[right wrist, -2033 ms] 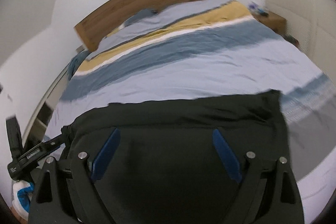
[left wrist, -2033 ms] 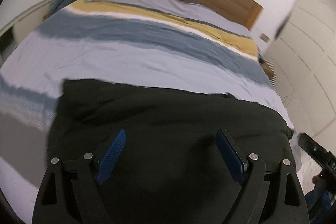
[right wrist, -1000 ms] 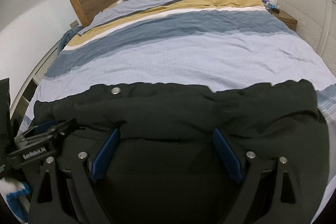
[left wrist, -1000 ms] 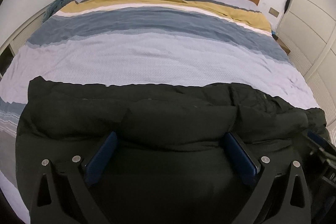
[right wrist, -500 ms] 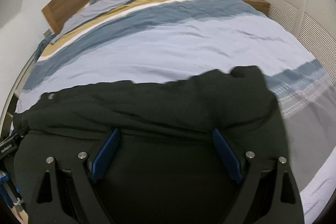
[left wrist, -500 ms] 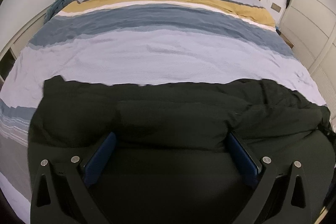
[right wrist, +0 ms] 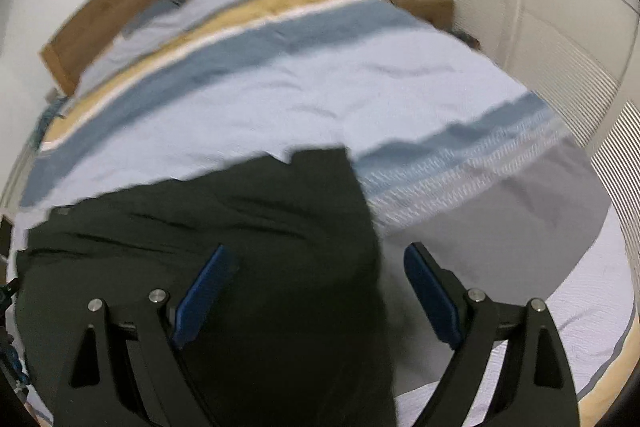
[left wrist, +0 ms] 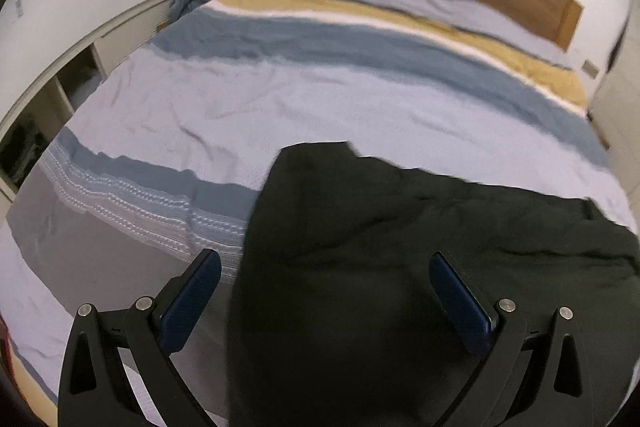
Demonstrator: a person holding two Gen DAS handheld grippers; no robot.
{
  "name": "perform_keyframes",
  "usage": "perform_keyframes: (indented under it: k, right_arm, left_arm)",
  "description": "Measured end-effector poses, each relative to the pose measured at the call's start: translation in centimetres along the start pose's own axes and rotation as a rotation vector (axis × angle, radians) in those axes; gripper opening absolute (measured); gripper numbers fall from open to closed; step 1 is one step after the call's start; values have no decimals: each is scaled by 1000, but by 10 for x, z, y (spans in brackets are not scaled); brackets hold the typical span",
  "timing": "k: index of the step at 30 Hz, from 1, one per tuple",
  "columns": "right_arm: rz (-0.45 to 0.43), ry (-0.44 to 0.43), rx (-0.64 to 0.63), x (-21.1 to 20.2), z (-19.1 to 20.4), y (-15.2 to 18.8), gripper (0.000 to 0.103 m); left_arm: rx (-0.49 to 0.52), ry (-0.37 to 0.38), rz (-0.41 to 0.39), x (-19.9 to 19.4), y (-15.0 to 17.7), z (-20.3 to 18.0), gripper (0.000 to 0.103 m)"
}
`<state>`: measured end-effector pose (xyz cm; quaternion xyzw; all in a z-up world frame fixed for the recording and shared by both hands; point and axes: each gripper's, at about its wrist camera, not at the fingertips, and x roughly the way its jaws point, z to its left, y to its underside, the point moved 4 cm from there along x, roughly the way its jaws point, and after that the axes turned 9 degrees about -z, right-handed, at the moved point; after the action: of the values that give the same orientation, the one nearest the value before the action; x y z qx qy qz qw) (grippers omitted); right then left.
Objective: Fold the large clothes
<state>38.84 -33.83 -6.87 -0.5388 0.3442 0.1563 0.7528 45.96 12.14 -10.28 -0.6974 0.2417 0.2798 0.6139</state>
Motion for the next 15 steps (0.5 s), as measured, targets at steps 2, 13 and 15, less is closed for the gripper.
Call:
perform_keyframes:
  k: [2,13,15]
  right_arm:
    - [-8,-53,-34,-8,27,2,89]
    - [6,-224,-213,-14,144,58,89]
    - [20,-210,-215,-4,141,67,89]
  left_arm:
    - [8,51,-15,-10,7,-16,102]
    - [131,133,-19,-5,43,-70,102]
    - [128,132,-9,1,46,-67,103]
